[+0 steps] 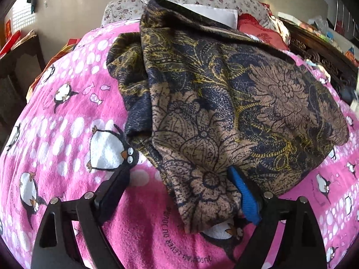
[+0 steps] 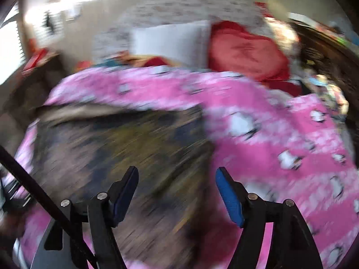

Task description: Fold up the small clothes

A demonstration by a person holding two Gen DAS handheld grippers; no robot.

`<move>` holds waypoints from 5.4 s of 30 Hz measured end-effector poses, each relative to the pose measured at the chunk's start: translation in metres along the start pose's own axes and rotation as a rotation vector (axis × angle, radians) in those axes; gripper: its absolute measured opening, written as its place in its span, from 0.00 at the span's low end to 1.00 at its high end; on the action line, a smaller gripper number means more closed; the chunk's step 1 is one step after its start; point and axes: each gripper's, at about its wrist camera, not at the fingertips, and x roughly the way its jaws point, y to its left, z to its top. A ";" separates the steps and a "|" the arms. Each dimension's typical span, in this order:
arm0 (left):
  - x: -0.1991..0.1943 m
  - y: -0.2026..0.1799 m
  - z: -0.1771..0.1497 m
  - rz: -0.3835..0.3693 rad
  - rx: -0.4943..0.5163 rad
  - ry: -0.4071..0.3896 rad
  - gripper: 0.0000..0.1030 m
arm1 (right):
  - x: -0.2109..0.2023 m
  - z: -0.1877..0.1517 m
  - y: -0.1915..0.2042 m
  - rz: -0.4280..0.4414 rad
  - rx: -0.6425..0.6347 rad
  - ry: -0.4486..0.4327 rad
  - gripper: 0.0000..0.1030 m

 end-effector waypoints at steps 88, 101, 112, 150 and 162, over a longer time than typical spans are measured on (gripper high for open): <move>-0.110 0.001 -0.133 -0.279 -0.228 -0.117 0.19 | 0.166 0.010 0.425 -0.146 -0.537 0.369 0.73; -0.158 -0.055 -0.077 -0.468 -0.141 -0.227 0.15 | 0.076 0.079 0.299 0.099 -0.318 0.300 0.11; -0.104 -0.195 -0.041 -0.663 -0.020 -0.065 0.15 | 0.017 0.083 0.104 -0.013 -0.145 0.327 0.11; -0.087 -0.206 -0.085 -0.339 0.122 0.053 0.13 | -0.034 -0.127 0.045 0.035 -0.334 0.256 0.28; -0.121 -0.183 -0.040 -0.388 0.112 -0.058 0.16 | -0.098 -0.115 0.008 0.029 -0.149 0.120 0.14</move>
